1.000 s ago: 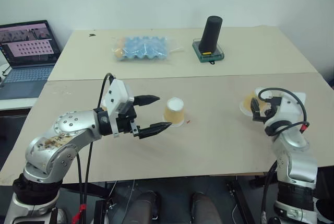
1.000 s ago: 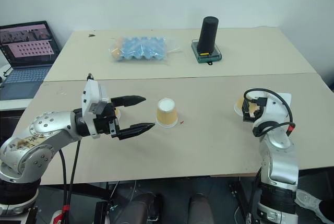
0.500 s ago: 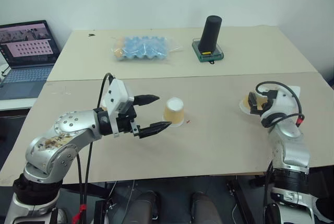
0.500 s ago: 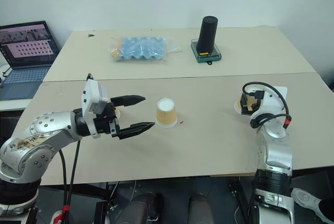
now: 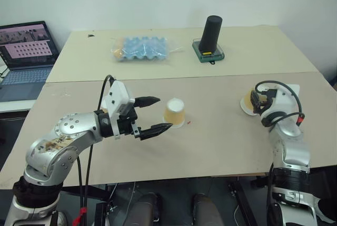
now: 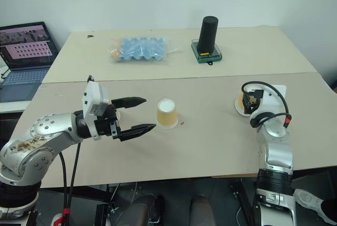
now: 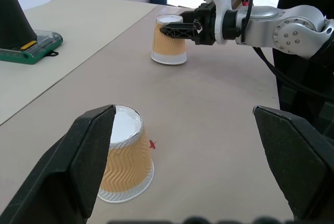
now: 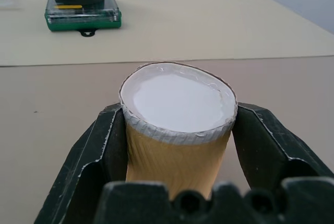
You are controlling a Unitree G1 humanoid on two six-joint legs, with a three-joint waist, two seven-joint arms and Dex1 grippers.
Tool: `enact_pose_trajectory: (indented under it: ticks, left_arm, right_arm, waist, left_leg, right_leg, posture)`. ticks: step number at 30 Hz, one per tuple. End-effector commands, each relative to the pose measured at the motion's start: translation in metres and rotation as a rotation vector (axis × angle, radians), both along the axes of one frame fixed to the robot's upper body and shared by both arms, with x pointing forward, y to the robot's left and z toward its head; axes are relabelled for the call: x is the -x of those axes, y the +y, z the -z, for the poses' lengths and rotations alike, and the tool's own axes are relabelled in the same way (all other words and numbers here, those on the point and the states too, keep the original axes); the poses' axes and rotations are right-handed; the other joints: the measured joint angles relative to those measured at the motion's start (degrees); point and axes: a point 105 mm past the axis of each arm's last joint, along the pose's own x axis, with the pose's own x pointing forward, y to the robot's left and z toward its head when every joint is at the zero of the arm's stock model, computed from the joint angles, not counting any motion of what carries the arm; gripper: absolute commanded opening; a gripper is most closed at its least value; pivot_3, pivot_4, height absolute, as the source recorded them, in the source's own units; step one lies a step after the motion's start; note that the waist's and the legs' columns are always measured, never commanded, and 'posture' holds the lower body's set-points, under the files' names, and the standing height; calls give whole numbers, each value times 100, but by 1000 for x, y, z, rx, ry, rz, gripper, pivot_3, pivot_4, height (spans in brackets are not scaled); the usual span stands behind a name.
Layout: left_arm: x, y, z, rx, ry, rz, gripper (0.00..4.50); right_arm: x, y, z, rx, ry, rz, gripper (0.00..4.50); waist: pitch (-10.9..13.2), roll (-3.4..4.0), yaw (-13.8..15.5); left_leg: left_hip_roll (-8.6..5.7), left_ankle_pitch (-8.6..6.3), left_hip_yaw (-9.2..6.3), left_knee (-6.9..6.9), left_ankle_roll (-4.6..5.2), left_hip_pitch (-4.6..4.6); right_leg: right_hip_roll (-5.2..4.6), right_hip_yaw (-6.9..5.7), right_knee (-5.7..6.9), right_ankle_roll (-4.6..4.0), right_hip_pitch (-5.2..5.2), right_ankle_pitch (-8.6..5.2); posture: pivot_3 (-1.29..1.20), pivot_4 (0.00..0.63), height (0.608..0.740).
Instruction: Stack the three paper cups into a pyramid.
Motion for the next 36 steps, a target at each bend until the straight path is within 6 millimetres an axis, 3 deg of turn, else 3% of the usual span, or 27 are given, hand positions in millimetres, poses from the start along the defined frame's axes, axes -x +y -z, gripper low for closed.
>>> enact_pose_trajectory:
  ticks: [1,3,6,15,21,36]
  left_arm:
    - [5,-1,-9,8,-41,10,4500]
    - [5,-1,-8,8,-39,11,4500]
    - [5,-2,-9,7,-39,16,4500]
    - [6,-1,-11,3,-40,12,4500]
    - [6,1,-13,3,-41,0,4500]
    - [7,1,-14,5,-41,-15,4500]
  right_arm:
    - [5,30,-63,-9,-167,-312,2682]
    - [9,48,-71,0,-151,-506,2682]
    - [20,71,-61,75,-55,-759,2682]
    - [28,109,-17,184,123,-1068,2682]
    - [27,129,-5,206,144,-1149,2682]
    - [19,142,1,237,124,-1155,2682]
  waist:
    - [1,1,-6]
    - [1,1,-18]
    - [-1,-3,-8]
    - [1,-7,7]
    - [1,-7,4]
    - [1,-7,5]
  left_leg:
    - [1,0,-1,0,0,0]
    - [2,0,3,0,4,0]
    - [7,-3,1,0,12,1]
    - [4,-8,2,0,17,-5]
    - [4,-17,1,0,0,-4]
    - [1,-22,-1,0,-12,-3]
  right_leg:
    - [1,-2,-1,0,1,0]
    - [1,1,-2,0,1,0]
    - [4,-5,-9,1,7,0]
    - [-4,-4,-15,1,2,0]
    - [-5,-4,-14,1,0,0]
    - [-5,-5,-13,1,-4,0]
  posture:
    - [0,150,726]
    - [0,150,726]
    - [0,150,726]
    - [0,150,726]
    - [0,150,726]
    - [0,150,726]
